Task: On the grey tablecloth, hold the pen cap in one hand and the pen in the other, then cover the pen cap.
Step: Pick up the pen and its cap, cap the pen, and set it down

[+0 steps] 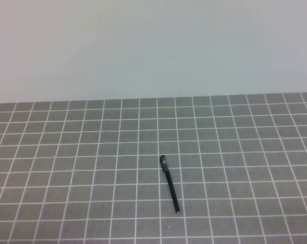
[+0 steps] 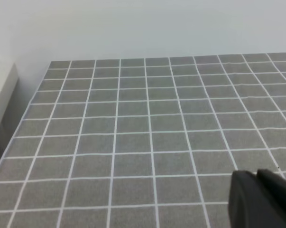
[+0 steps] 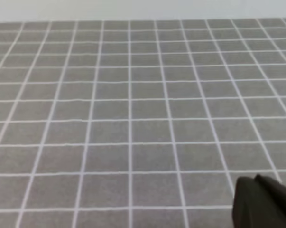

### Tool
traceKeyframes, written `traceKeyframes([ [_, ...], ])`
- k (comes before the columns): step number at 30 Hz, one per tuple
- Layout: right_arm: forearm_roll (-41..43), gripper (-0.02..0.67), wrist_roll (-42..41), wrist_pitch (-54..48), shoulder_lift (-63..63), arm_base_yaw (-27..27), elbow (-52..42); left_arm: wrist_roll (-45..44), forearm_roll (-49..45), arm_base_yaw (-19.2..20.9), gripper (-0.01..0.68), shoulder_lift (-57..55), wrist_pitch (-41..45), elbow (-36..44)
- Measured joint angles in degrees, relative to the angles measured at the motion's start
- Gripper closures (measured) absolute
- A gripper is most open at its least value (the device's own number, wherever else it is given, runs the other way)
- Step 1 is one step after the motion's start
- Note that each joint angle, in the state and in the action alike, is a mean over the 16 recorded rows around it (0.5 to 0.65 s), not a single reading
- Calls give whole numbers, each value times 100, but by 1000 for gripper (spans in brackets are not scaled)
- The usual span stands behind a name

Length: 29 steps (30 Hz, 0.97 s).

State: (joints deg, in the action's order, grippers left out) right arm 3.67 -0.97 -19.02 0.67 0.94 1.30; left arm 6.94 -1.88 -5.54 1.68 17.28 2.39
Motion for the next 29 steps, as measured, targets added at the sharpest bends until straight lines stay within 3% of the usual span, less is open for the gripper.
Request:
traceKeyframes([
  [29,-525,645,-578,133,0,-249,-71,0,12,0,673,0,0,0],
])
